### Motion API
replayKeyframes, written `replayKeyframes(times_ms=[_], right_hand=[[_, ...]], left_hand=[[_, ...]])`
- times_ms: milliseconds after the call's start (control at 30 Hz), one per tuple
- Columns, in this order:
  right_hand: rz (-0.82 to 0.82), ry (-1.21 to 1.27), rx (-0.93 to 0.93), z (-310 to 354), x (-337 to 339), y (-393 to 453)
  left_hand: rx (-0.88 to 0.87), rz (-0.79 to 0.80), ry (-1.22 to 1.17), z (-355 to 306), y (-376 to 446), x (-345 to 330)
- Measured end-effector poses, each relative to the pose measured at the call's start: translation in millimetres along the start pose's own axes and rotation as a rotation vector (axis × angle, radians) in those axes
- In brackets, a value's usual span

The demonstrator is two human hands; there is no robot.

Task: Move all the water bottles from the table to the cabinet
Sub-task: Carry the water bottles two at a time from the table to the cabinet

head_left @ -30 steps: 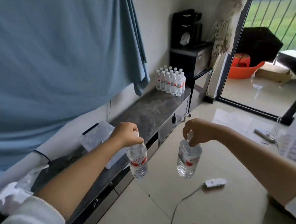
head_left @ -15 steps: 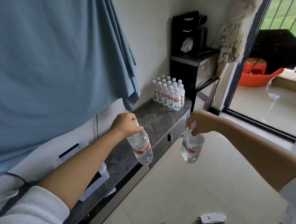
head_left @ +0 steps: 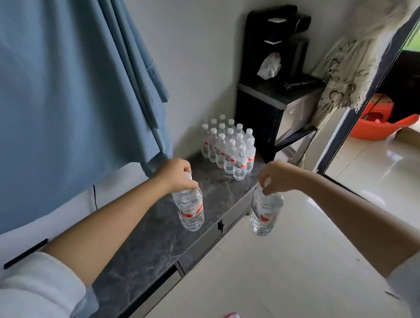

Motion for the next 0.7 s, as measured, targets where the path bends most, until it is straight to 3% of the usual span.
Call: replayKeyframes(times_ms=[300, 700], right_hand=[[0.029, 0.009, 0.014, -95, 42, 112], [0.177, -0.155, 0.167, -221, 37, 258]], left_hand=[[0.066, 0.013, -0.056, -46, 126, -19], [0.34, 0.054, -0.102, -75, 259, -80]])
Point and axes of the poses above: each hand's wrist, its own y-axis towards the middle knuckle, its own x-axis out of the back of the hand, z = x × y, the point moved 6 cm from there along y, towards the middle knuckle, and after that the axes turned 3 degrees about -z, right-handed, at the moved point
